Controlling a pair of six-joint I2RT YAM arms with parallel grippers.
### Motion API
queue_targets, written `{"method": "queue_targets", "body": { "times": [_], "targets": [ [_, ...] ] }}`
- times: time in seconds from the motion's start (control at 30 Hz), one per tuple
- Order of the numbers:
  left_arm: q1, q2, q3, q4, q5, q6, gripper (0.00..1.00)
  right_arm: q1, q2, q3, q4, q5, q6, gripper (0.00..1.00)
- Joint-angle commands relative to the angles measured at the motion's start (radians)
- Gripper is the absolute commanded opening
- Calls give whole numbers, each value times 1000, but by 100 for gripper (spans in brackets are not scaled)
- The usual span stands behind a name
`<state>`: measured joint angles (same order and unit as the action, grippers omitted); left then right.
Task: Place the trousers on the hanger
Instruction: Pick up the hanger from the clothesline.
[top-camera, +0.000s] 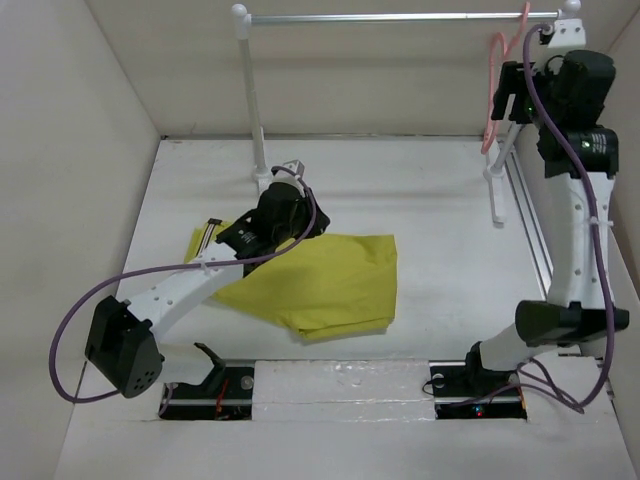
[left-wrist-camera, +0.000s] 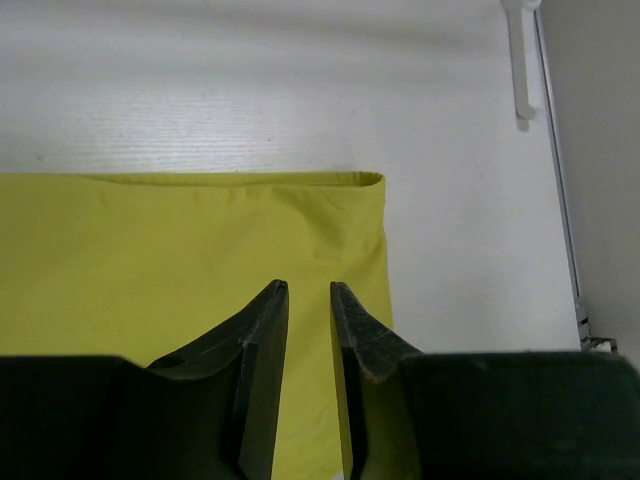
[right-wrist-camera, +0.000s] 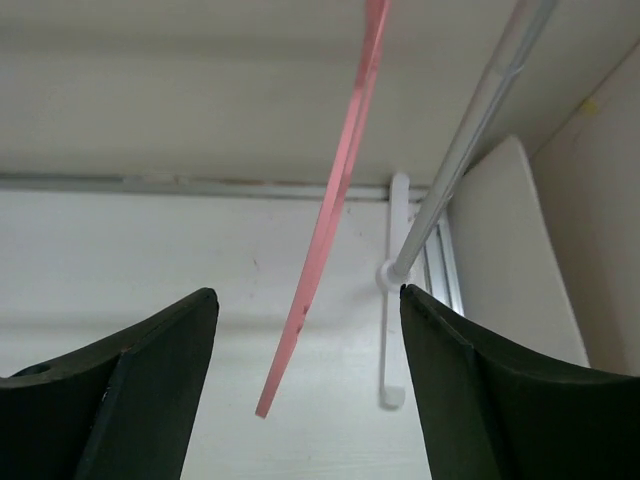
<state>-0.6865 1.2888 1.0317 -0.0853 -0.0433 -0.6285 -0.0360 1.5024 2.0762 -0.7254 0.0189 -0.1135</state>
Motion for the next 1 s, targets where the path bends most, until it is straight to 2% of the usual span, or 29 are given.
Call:
{"method": "queue_targets", "body": {
  "times": [0.0,0.23,0.3,0.33,0.37,0.43,0.47,0.5,0.53,0.63,0.7,0.87,0.97],
  "targets": [
    [-21,14,-18,4,-13,3,21,-18,76,-25,-57,-57,-6,78],
    [-21,-9,-67,29,16,-17,24,-19,88,-117,13,42,11,67],
    [-21,-14,-68,27,23,-20,24,-19,67,-131,33,50,23,60],
    [-21,-14,-68,27,26,-22,24,-19,61,-183,58,59,26,55],
    [-21,-16,-68,25,29,-26,24,-19,52,-197,69,61,37,41],
    [-41,-14,-62,27,23,-25,24,-7,24,-231,98,100,40,27],
    [-41,-14,-59,24,22,-25,24,-7,15,-238,107,117,40,11],
    [-41,-11,-58,24,23,-25,24,2,7,-242,113,125,40,3],
    [-51,-8,-49,21,23,-27,24,2,-5,-243,122,139,40,0],
    [-51,4,-10,16,39,-36,29,27,-22,-229,135,209,29,0],
    [-51,15,30,16,104,-37,35,51,-45,-222,141,251,9,0],
    [-51,50,229,-11,170,-40,48,96,-106,-254,161,337,-28,0],
    [-62,116,382,-33,203,-43,53,137,-186,-342,130,375,-34,0]
  ]
}}
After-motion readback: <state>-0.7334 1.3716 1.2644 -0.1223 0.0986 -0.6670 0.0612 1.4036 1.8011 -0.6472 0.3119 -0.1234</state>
